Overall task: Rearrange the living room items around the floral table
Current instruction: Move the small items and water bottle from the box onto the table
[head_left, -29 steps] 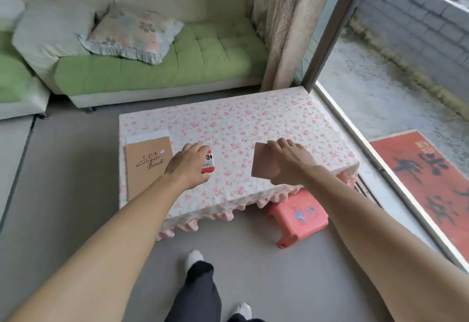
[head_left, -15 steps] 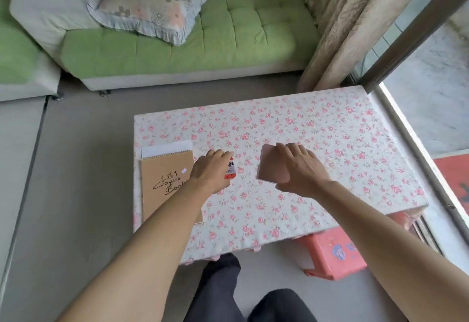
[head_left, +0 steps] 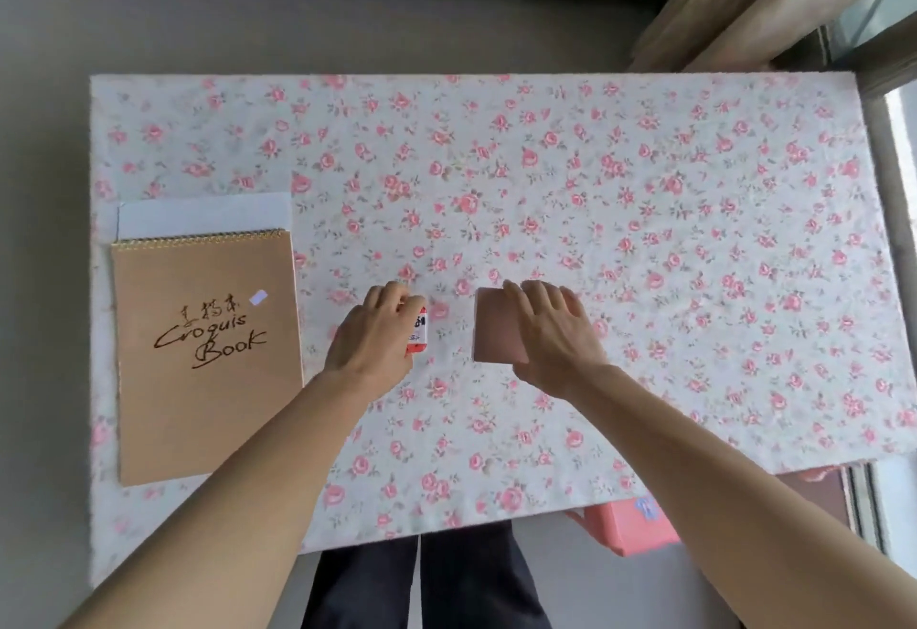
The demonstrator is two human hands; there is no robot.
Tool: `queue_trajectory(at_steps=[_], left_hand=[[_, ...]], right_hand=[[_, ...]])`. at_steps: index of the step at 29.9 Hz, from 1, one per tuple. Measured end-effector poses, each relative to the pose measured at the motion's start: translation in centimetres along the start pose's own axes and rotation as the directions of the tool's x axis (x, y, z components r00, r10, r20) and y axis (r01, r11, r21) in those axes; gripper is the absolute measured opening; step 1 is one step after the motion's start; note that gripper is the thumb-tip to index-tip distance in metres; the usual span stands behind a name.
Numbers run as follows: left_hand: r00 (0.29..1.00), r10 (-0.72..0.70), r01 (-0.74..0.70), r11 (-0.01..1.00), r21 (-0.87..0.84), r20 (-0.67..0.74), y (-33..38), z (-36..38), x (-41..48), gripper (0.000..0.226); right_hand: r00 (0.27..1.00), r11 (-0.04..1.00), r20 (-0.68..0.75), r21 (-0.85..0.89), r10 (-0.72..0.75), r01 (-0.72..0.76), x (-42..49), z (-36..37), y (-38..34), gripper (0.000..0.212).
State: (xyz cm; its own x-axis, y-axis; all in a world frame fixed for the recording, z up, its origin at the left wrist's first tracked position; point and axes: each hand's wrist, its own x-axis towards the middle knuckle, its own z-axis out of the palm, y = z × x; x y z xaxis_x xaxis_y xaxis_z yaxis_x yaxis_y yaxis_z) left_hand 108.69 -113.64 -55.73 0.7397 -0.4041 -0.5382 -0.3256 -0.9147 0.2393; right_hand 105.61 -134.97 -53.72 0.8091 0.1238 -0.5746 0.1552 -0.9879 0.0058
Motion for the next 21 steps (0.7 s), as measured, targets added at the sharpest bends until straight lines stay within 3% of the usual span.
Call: queue_trajectory(at_steps=[9,14,18,21], left_hand=[[0.998,-0.061,0.061,0.998,0.013,0.033,-1.0,5.9,4.4,0.059],[0.994,-0.099,0.097,0.994,0.040,0.038,-0.2,5.5,4.0,0.071],[0.991,-0.130,0.130,0.991,-0.038,-0.005,1.1,1.9,2.2,0.048],[0.990,-0.140,0.136,0.982,-0.133,-0.026,3.1,-3.5,-0.7,0.039]], right_hand=[[0.998,0.998,0.027,0.014,-0.065,0.065,5.7,7.2,1.5,0.100],[0.994,0.994,0.039,0.046,-0.098,0.096,5.2,6.2,1.6,0.116],[0.993,0.969,-0.012,0.221,-0.114,0.114,2.8,2.5,1.5,0.090],[0.998,0.949,-0.045,0.310,-0.045,0.057,-1.3,-2.1,1.9,0.077]])
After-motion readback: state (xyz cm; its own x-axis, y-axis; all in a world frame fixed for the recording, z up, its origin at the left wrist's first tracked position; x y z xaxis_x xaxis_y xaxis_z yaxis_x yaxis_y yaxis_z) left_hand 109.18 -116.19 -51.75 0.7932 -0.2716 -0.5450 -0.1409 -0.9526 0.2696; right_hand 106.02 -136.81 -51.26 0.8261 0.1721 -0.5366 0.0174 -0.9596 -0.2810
